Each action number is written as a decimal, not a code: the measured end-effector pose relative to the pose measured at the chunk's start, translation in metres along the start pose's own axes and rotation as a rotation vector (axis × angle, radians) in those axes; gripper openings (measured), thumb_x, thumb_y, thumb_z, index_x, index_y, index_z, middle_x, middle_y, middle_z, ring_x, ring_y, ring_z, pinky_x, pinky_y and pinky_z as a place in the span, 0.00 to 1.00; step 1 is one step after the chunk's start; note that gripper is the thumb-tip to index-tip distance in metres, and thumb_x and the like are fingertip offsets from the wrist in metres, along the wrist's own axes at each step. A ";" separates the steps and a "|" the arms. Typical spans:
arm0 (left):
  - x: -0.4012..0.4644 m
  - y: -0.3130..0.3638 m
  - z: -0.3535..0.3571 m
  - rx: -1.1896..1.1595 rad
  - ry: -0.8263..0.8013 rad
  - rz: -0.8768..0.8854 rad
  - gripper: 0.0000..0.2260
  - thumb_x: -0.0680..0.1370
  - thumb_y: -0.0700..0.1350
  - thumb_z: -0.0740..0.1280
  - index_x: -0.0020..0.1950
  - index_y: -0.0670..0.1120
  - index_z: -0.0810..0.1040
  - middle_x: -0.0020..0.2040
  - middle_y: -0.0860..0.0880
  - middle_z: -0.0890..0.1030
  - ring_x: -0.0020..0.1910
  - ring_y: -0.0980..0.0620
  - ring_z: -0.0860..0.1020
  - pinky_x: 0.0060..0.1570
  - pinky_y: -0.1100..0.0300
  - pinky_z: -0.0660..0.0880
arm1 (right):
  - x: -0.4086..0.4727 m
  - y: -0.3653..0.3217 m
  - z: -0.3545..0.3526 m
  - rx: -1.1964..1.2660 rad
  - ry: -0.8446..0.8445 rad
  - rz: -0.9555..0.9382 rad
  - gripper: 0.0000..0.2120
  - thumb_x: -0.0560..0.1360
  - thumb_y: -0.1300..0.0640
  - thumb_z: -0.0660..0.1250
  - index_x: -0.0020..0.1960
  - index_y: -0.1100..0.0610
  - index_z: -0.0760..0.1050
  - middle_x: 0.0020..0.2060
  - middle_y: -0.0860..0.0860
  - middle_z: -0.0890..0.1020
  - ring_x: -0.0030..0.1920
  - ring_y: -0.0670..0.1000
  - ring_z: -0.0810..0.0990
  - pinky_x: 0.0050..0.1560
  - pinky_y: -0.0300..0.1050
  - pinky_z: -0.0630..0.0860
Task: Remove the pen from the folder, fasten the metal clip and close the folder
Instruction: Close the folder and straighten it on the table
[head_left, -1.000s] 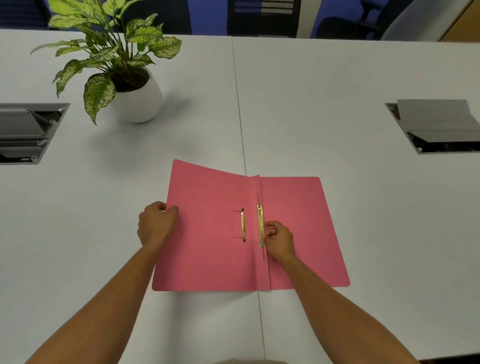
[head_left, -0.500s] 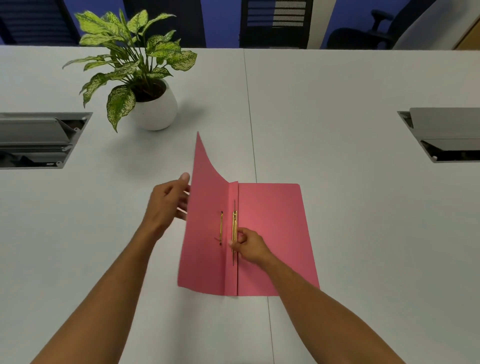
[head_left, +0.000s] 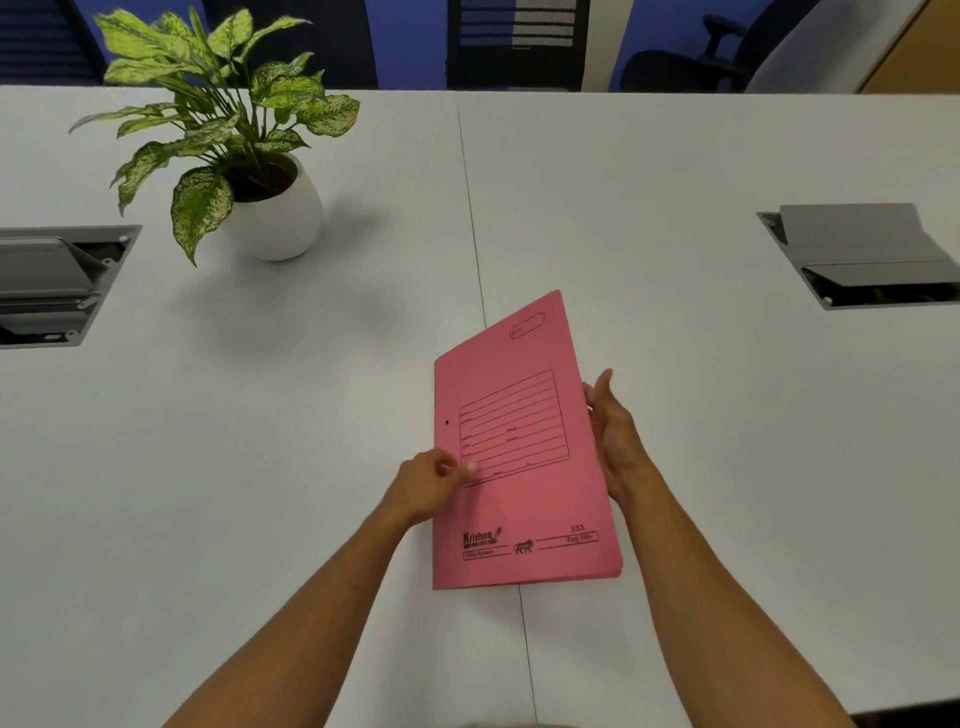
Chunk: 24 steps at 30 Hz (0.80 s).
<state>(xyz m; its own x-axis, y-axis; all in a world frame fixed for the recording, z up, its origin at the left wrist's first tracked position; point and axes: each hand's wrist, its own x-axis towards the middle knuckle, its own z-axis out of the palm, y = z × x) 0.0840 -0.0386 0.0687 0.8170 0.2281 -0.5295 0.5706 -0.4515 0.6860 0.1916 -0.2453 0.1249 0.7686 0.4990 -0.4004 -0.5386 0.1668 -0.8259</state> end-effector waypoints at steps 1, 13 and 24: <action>0.000 -0.003 0.004 0.006 0.023 -0.027 0.26 0.77 0.60 0.64 0.65 0.43 0.74 0.65 0.43 0.78 0.58 0.46 0.77 0.52 0.57 0.71 | -0.001 -0.001 -0.007 -0.048 0.005 0.012 0.28 0.72 0.36 0.61 0.63 0.55 0.76 0.55 0.58 0.83 0.54 0.59 0.83 0.54 0.57 0.80; 0.011 -0.040 -0.004 -0.453 0.109 -0.244 0.30 0.72 0.47 0.75 0.70 0.42 0.68 0.58 0.40 0.80 0.53 0.43 0.80 0.63 0.44 0.74 | 0.017 0.077 -0.040 -0.743 0.436 0.012 0.16 0.73 0.56 0.72 0.59 0.58 0.78 0.53 0.57 0.84 0.50 0.55 0.82 0.54 0.49 0.79; 0.014 -0.059 -0.008 -0.542 0.122 -0.217 0.06 0.77 0.37 0.66 0.53 0.42 0.74 0.53 0.40 0.82 0.46 0.44 0.81 0.46 0.51 0.79 | 0.020 0.095 -0.033 -0.880 0.555 -0.027 0.20 0.72 0.53 0.72 0.59 0.58 0.70 0.53 0.57 0.74 0.50 0.54 0.73 0.52 0.47 0.72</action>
<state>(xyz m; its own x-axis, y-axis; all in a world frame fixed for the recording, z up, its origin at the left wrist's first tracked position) 0.0619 -0.0018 0.0246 0.6621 0.3781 -0.6471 0.6604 0.1140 0.7422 0.1672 -0.2475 0.0251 0.9475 0.0061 -0.3196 -0.2475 -0.6186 -0.7457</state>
